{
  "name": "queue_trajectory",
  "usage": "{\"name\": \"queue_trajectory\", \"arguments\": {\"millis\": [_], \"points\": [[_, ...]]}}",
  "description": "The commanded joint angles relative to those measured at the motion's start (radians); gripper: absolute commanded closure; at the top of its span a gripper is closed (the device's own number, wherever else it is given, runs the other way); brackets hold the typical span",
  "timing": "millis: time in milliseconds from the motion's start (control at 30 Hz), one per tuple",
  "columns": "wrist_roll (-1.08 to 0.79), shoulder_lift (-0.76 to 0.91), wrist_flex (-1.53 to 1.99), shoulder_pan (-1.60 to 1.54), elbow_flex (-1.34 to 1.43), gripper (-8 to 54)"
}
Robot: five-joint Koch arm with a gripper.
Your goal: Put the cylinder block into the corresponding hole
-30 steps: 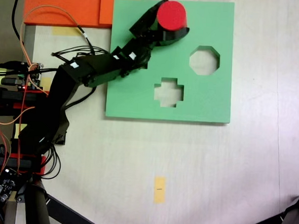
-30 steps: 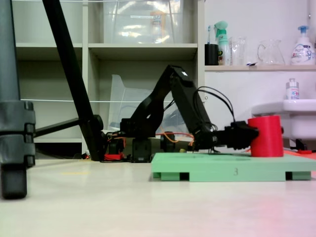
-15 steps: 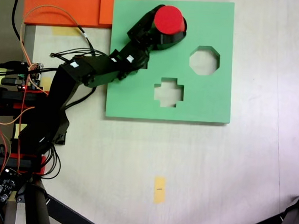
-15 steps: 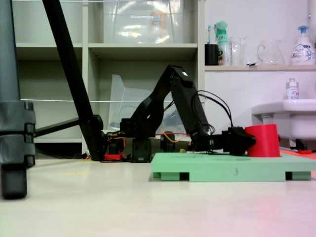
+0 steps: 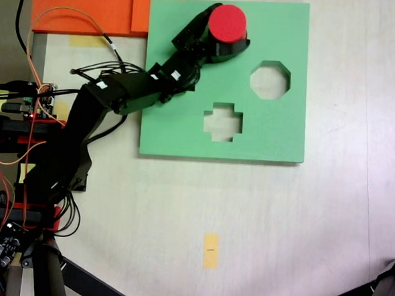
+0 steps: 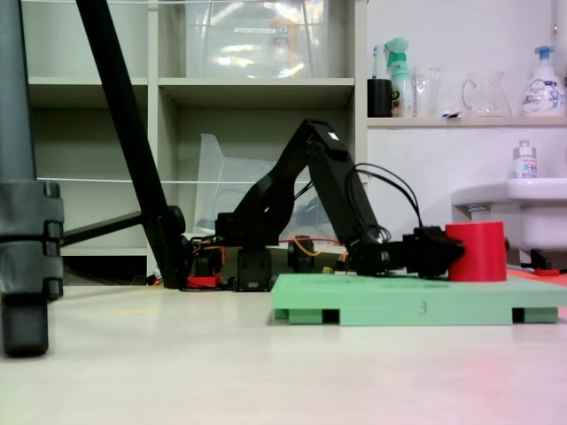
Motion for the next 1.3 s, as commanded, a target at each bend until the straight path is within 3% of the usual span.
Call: {"name": "queue_trajectory", "arguments": {"millis": [0, 333, 467, 800, 933, 1167, 1267], "points": [[0.015, -0.025, -0.072, 0.002, -0.025, 9.3], [-0.037, -0.015, -0.074, 0.002, 0.028, 2.6], [-0.040, -0.015, -0.057, -0.002, 0.029, -6.1], [-0.041, 0.003, -0.067, -0.011, 0.046, -6.2], [-0.066, 0.106, -0.161, -0.018, 0.147, -6.2], [-0.094, 0.471, -0.178, -0.026, 0.443, -5.5], [-0.094, 0.615, -0.178, -0.035, 0.572, -2.5]]}}
